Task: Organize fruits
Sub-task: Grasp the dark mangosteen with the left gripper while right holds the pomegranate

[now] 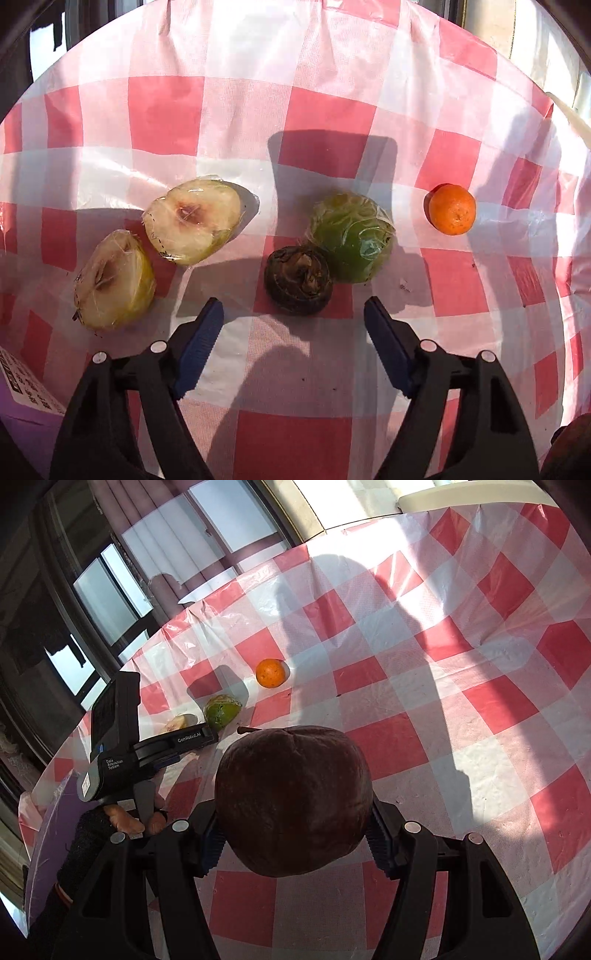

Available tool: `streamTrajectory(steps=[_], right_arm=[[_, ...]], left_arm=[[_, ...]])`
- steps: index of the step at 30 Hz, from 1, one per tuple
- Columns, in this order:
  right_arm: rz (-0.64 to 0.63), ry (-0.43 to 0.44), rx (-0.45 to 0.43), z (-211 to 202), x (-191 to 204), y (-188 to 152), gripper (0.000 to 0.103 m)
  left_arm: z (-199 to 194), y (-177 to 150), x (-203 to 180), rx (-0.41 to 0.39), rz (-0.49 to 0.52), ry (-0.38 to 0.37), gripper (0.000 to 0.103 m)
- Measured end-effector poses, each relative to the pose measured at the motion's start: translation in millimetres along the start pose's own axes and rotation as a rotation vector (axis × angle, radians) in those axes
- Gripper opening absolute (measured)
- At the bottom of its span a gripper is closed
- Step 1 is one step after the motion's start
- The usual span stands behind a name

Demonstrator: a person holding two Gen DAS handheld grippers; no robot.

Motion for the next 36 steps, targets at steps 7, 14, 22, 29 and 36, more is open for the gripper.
streamTrajectory(steps=[7,14,22,29,36], right_arm=[[0.002,0.003,0.003,0.7,-0.5,-1.3,0.063],[0.002,0.001,0.001,0.0,0.0,-1.9,0.063],[-0.002,-0.003,0.004,0.3,0.2,-1.9,0.063],[-0.003,-0.01,0.008,1.3,-0.1,-2.8,0.063],[-0.009,-0.023,0.033,7.2,-0.2,-3.2,0.063]], left_arm=[[-13.9,-7.1,-2.5,-0.027,0.042,-0.083,0.037],[-93.7,-116.2,2.0,-0.133,-0.001,-0.279,0.037],[-118.7,-191.4,8.6,-0.113,-0.034,-0.442,0.037],[-111.0,-186.1,3.5,-0.082,-0.018,-0.491,0.037],[-110.0,-184.3,3.2,-0.081,-0.027,-0.497,0.037]])
Point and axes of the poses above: each gripper's, at about its wrist camera, not at the fingertips, and z roughly the way its jaws point, x to its left, y to its top, the point moved 9 cm from there along z, roughly the way its jaws point, and after that the axes turned 12 degrees about x, right-handed, at the moved point
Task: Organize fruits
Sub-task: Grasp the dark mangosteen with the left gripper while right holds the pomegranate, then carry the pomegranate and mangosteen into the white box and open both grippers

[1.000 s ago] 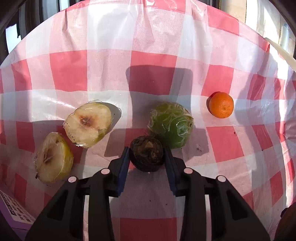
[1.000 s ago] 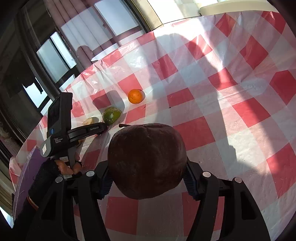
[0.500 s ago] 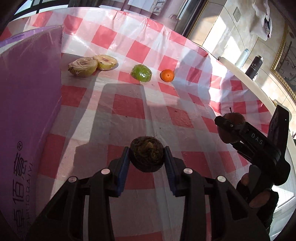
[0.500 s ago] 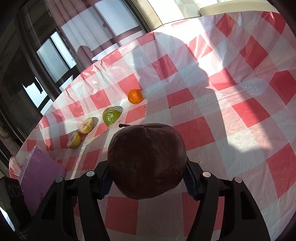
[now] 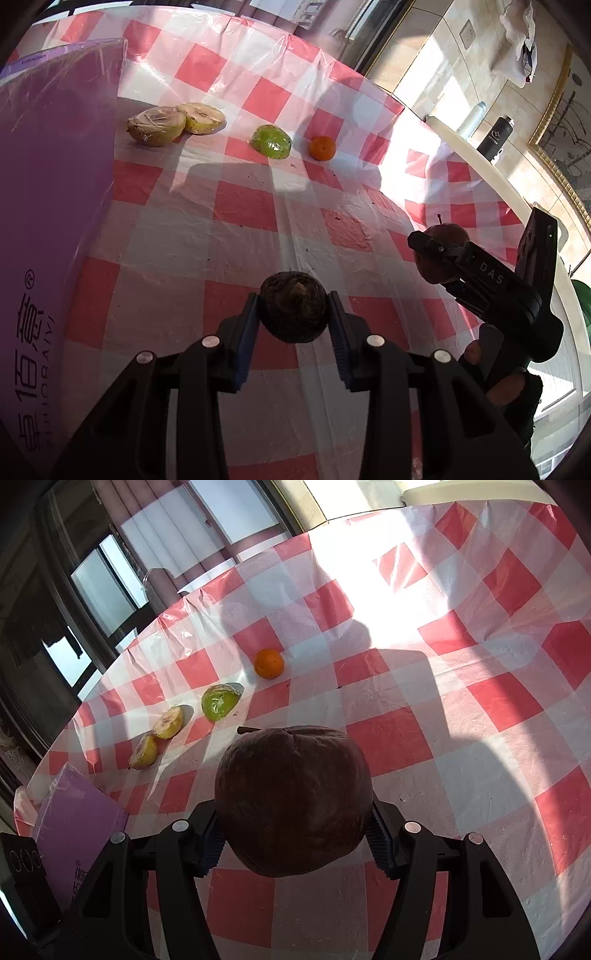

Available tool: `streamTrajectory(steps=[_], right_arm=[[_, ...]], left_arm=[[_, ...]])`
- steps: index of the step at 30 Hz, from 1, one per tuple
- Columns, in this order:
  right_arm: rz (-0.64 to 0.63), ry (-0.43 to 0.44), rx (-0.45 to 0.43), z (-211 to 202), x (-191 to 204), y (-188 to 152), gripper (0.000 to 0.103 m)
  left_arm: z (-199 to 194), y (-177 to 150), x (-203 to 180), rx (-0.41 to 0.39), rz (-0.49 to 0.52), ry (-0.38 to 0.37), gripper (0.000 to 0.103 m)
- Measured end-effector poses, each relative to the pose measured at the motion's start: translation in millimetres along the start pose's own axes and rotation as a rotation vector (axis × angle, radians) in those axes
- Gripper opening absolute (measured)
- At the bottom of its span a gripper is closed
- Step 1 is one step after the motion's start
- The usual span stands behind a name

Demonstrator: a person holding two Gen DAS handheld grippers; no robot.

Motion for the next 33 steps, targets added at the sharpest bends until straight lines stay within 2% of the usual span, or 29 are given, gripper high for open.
streamTrajectory(steps=[9,12,15,18,22,27,30,33], right_arm=[[0.038,-0.024,-0.042,-9.0,-7.0,2.1,0.063],[0.073,-0.059,-0.064,-16.1,-11.4,-1.4,0.063],[0.155,-0.015,-0.045,-28.3,-12.6,-25.6,0.063],[0.169,0.023,-0.073,-51.3,-1.5,-56.8,0.063],[0.092,0.015,-0.054,-63.8,21.3,-85.4,0.063],[0.025,0.019,-0.021,-68.2,51.1,-104.6,0.063],[-0.056,0.056,-0.026,-78.5,88.8,-108.6,0.063],[-0.175,0.101,-0.039,-89.6,141.3,-110.6,0.063]], left_arm=[[-10.5,1.8,2.5,-0.047,-0.017,-0.011,0.037],[-17.5,-0.4,3.4,-0.069,-0.02,0.02,0.037],[-31.8,-20.3,-8.7,-0.069,0.028,0.038,0.037],[-59.7,-46.0,-26.8,-0.119,0.118,0.082,0.037],[-101.7,-70.4,-44.3,-0.196,0.184,0.087,0.037],[-166.5,-78.3,-53.7,-0.337,0.216,0.098,0.037],[-209.4,-76.8,-45.5,-0.416,0.209,0.123,0.037],[-243.4,-71.6,-24.7,-0.461,0.182,0.175,0.037]])
Point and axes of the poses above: each gripper's, at about its wrist camera, not at the fingertips, and z roughly the way its jaws point, x to its left, y to its top, the point moved 9 cm from there along z, roughly the way its jaws point, and after that the axes turned 12 degrees about x, right-handed, at the moved point
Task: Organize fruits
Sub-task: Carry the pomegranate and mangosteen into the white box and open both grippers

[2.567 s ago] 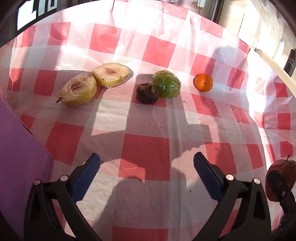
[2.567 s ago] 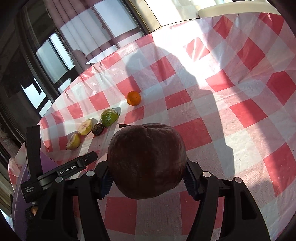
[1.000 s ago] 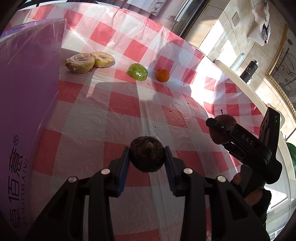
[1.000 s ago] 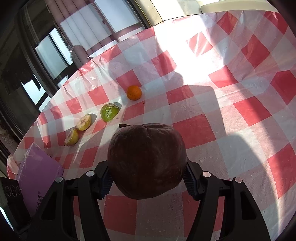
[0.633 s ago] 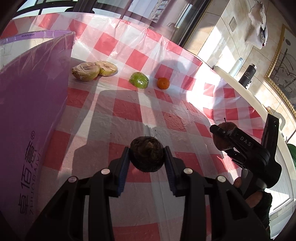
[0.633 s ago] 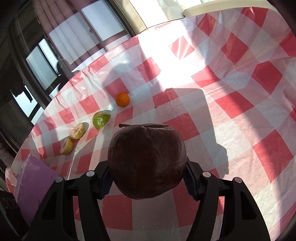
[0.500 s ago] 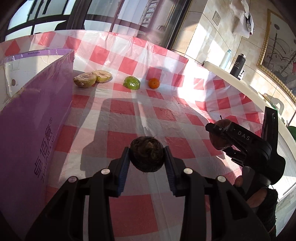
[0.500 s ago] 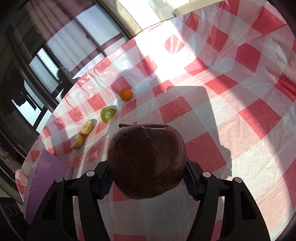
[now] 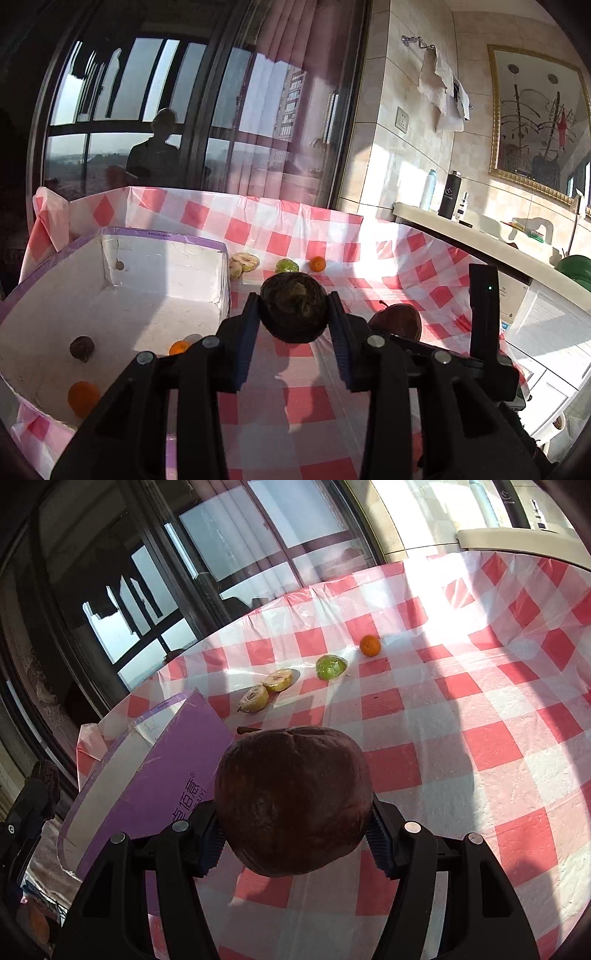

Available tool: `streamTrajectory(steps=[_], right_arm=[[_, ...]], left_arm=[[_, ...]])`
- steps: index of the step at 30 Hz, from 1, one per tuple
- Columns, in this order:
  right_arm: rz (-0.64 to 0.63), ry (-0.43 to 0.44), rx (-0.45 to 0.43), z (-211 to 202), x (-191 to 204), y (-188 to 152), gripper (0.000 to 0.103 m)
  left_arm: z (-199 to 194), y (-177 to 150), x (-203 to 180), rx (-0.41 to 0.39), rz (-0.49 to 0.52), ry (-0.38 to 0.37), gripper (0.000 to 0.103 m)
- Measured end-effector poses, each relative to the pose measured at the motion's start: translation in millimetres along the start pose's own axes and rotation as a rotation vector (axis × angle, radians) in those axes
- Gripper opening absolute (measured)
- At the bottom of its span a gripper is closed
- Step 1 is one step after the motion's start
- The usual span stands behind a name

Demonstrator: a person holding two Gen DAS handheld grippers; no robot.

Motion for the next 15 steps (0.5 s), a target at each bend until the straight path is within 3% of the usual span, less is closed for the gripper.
streamTrajectory(steps=[9,12,15], right_arm=[[-0.376,0.117,0.03,17.3,174.9,-5.7,0.063],[-0.486,0.092,0.072,35.7,212.5,-16.2,0.063],[-0.585,0.013,0.142,60.1,231.1,-26.6,0.063]], left_arm=[[-20.6,19.8,123.4,0.005,-0.124,0.239,0.037],[-15.4,11.8,158.7,0.048,-0.148,0.315,0.037],[-6.9,0.0,193.0,0.118,-0.172,0.369,0.037]])
Point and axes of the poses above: each gripper's, at about its wrist camera, not at the fingertips, and z roughly the way its jaws point, x to its left, y to its top, the point moved 9 cm from there along z, roughly the way its jaws point, and after that the axes turned 12 degrees about x, right-handed, at the moved point
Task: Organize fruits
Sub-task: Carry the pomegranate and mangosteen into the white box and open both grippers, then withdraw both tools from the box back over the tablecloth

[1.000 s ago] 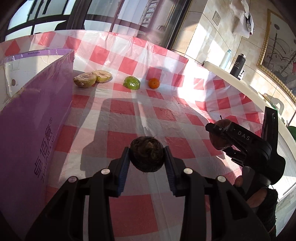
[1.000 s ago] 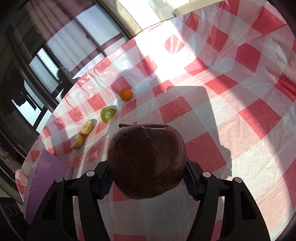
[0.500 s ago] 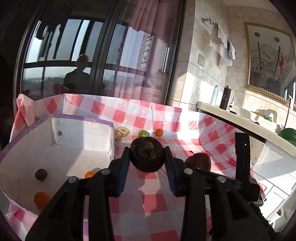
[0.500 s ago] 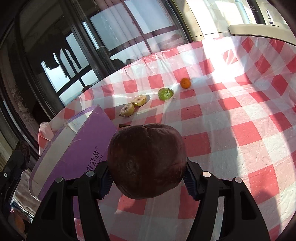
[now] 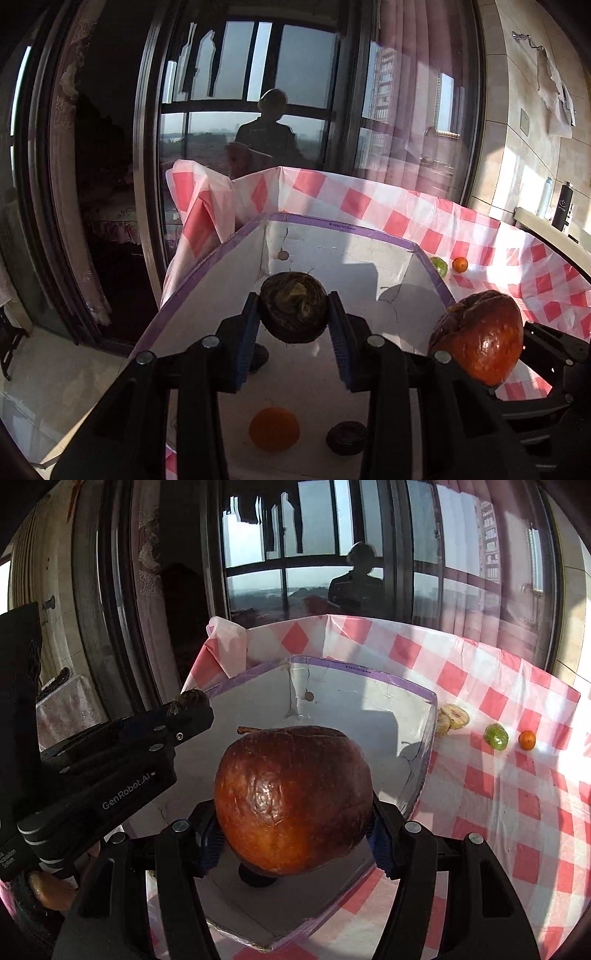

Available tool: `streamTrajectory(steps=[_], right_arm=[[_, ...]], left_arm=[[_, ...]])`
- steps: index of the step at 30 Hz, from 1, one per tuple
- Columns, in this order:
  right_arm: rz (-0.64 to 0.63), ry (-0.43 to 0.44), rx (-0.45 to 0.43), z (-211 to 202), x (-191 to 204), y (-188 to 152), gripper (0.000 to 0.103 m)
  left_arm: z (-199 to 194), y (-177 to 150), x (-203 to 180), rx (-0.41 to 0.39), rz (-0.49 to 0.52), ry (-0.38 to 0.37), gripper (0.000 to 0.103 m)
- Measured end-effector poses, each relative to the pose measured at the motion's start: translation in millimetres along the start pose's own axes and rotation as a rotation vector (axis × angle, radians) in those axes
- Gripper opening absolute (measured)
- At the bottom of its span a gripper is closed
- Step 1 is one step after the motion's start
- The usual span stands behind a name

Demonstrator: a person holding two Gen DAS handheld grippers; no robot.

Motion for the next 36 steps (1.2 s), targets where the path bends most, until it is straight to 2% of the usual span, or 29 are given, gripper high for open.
streamTrajectory(steps=[5,10,14,19,22,27,31,34,36], right_arm=[[-0.113,-0.087,0.24,48.2,9.6,-14.2,0.063],[-0.186,-0.19,0.422,75.2,4.6,-17.1,0.063],[-0.271,-0.276,0.54,90.4,-4.6,-23.4,0.063],[-0.374,-0.332,0.642,97.4,-7.7,-35.7,0.065],[-0.361,-0.284,0.652,95.3,-7.6,-37.0,0.071],[-0.348,-0.25,0.624,91.2,-8.2,-31.5,0.082],[-0.35,-0.237,0.594,86.9,-10.2,-29.2,0.085],[-0.346,-0.259,0.523,79.3,-11.5,-23.8,0.086],[-0.337,-0.287,0.445,70.1,-11.7,-18.8,0.086]], left_arm=[[40.0,-9.5,24.0,0.165,0.059,0.075,0.037],[67.4,-22.8,22.9,0.327,0.158,0.092,0.037],[76.8,-31.7,21.2,0.437,0.203,0.079,0.037],[82.0,-42.3,15.6,0.51,0.3,0.118,0.037],[80.6,-46.2,14.9,0.536,0.307,0.096,0.04],[76.2,-42.0,13.0,0.519,0.299,0.096,0.068],[79.3,-39.7,12.7,0.526,0.296,0.103,0.069],[78.0,-37.8,11.6,0.515,0.285,0.119,0.07],[71.5,-35.2,12.3,0.484,0.275,0.163,0.081]])
Point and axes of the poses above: each gripper's, at about its wrist camera, not at the fingertips, and z roughly the way its jaws point, x to its left, y to its top, the point moved 9 cm from there along z, roughly the way its jaws point, and after that the axes turned 12 degrees about x, right-handed, at the moved point
